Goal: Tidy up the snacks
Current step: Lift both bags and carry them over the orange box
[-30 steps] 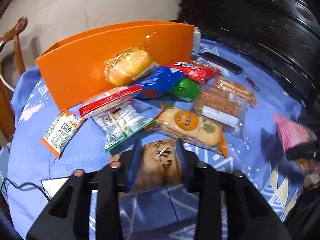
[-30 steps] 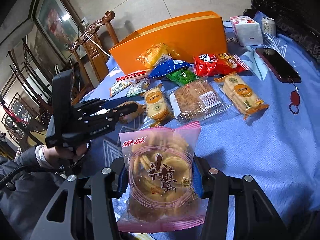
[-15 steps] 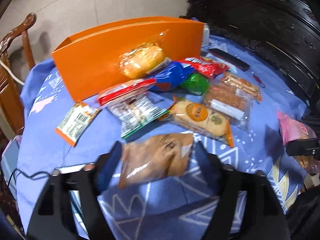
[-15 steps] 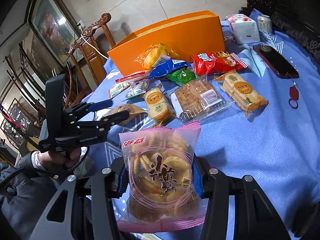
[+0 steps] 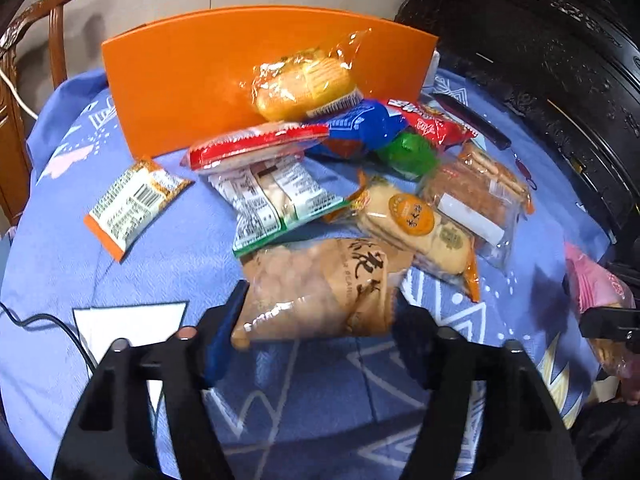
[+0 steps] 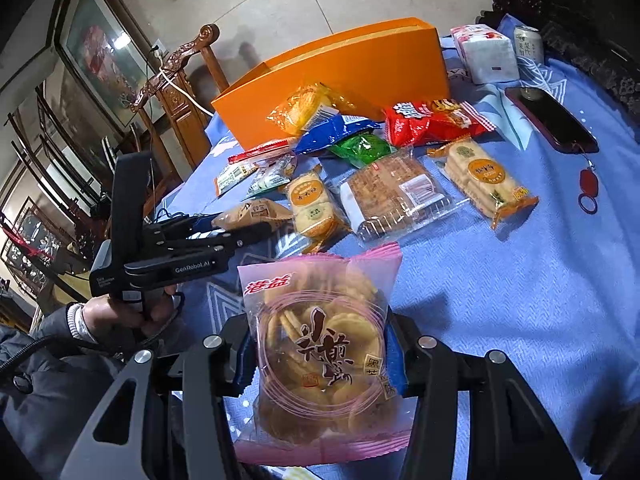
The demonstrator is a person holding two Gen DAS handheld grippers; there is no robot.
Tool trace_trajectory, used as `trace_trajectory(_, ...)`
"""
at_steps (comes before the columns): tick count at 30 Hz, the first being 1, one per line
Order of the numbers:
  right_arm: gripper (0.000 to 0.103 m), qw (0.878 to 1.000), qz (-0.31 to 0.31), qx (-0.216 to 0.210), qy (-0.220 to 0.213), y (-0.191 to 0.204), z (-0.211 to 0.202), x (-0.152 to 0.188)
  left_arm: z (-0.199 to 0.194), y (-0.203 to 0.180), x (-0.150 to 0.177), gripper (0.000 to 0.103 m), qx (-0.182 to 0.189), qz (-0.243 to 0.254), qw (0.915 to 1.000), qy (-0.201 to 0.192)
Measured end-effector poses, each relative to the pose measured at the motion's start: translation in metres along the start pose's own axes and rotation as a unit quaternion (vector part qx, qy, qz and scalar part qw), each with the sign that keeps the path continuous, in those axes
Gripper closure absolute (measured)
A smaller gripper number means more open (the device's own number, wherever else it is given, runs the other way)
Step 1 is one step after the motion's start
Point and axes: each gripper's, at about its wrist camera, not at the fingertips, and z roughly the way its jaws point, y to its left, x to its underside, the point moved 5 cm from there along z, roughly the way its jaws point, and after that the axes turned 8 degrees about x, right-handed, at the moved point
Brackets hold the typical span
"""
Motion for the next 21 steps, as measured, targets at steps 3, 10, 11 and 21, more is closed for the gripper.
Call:
trace_trajectory(3, 0.052, 1.0, 0.002, 0.0, 0.002, -0.001, 0.001, 0.0, -0.001, 0.0, 0.0, 0.041, -0.001, -0.002, 1.0, -0.009)
trace_trajectory(10, 0.052, 1.0, -0.002, 0.002, 0.0, 0.001, 0.001, -0.003, -0.011, -0.001, -0.004, 0.043, -0.006, 0.004, 0.9996, -0.027)
trace_trajectory(11, 0.052, 1.0, -0.003, 0.002, -0.002, 0.001, 0.0, -0.004, -0.015, -0.001, -0.004, 0.043, -0.005, 0.006, 0.9995, -0.031)
trace_trajectory(21, 0.052, 0.999, -0.018, -0.002, -0.034, 0.01, -0.016, -0.029, -0.066, -0.005, -0.028, 0.043, 0.001, 0.01, 0.9963, -0.085)
